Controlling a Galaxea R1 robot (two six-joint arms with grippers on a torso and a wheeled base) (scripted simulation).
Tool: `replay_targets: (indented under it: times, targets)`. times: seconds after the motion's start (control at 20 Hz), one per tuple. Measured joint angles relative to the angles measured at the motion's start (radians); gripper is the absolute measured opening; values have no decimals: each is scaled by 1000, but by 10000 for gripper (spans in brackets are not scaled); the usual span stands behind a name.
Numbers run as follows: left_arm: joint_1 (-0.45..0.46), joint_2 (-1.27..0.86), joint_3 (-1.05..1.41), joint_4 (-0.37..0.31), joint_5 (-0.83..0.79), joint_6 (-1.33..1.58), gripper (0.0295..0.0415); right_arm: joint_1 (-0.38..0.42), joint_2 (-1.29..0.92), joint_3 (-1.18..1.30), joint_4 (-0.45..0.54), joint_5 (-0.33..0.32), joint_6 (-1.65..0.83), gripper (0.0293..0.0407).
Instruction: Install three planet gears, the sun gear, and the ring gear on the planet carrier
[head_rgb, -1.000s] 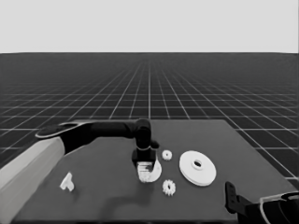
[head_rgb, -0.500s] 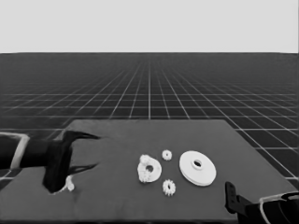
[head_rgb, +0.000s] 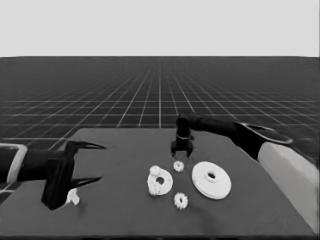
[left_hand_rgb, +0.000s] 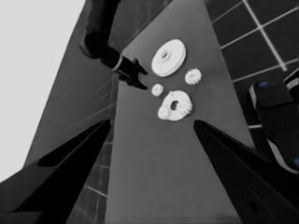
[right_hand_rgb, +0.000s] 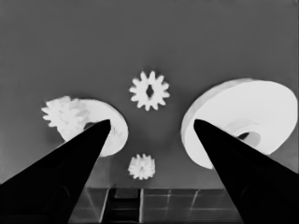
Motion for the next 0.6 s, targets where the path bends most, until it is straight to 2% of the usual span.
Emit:
replay_targets:
  times: [0.1, 0.2, 0.25, 0.6]
  targets:
    - [0, 0, 0, 0, 0, 0, 385, -1, 19, -45, 5, 2, -14, 385]
    - [0, 0, 0, 0, 0, 0, 385, -115, 61, -154, -82, 76, -66, 385]
    - [0, 0, 0, 0, 0, 0, 385, -142, 77, -193, -98, 95, -85, 385]
    - [0, 0, 0, 0, 0, 0, 385, -171, 103, -258, -113, 124, -118, 382]
